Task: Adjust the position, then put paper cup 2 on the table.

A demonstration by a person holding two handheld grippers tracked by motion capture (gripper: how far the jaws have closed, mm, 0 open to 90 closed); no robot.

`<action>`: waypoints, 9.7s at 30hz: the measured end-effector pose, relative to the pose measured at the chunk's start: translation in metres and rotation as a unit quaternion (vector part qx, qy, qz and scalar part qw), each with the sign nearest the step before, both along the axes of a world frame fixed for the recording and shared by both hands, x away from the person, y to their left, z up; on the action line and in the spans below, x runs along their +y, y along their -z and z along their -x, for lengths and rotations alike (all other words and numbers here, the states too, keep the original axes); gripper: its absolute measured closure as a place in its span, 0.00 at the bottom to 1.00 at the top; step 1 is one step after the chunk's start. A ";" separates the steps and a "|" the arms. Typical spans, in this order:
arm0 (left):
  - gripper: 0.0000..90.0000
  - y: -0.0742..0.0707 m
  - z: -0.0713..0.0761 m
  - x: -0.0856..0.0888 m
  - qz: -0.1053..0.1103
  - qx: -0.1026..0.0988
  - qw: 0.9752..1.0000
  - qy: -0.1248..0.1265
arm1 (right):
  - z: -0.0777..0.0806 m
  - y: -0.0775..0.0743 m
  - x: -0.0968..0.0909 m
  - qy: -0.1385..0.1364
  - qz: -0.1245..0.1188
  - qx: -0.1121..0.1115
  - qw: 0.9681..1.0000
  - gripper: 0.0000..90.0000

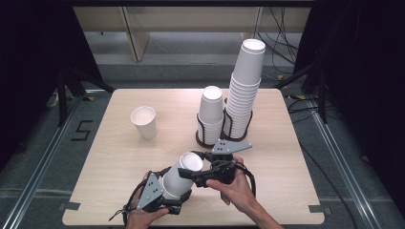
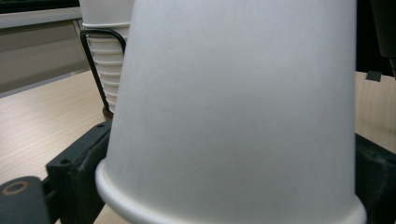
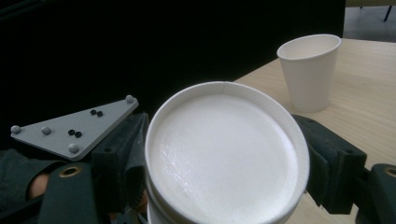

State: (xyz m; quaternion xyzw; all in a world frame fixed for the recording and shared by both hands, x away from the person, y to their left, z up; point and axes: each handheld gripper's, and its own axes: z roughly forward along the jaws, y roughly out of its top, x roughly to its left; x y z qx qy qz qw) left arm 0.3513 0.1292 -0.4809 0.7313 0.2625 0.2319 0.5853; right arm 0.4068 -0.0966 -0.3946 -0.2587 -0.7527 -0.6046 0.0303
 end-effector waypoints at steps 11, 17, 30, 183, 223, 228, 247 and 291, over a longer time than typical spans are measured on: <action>0.09 -0.001 -0.003 0.002 -0.032 0.019 0.999 0.026 | -0.005 0.001 -0.004 -0.007 0.036 -0.011 0.999 0.20; 0.09 0.000 -0.004 0.003 -0.063 0.026 0.997 0.041 | -0.006 -0.003 -0.008 -0.016 0.054 -0.019 0.998 0.18; 0.09 -0.002 -0.006 0.002 -0.166 0.044 0.982 0.074 | 0.001 -0.010 -0.015 -0.087 0.206 -0.093 0.970 0.19; 0.15 -0.023 -0.004 0.010 0.095 0.045 0.987 0.125 | -0.001 0.042 -0.002 -0.198 0.192 -0.104 0.955 0.22; 0.15 -0.034 -0.014 0.034 0.104 0.025 0.994 0.015 | -0.009 0.055 -0.026 -0.120 0.193 -0.060 0.972 0.19; 0.15 -0.032 -0.022 0.043 0.091 0.006 0.996 -0.018 | -0.011 0.056 -0.043 -0.092 0.197 -0.062 0.974 0.20; 0.15 -0.023 -0.039 0.068 0.039 0.010 0.991 -0.129 | -0.013 0.066 -0.078 -0.032 0.200 -0.036 0.979 0.21; 0.15 -0.013 -0.093 0.045 0.014 0.029 0.986 -0.163 | -0.015 0.073 -0.089 -0.008 0.208 -0.029 0.978 0.20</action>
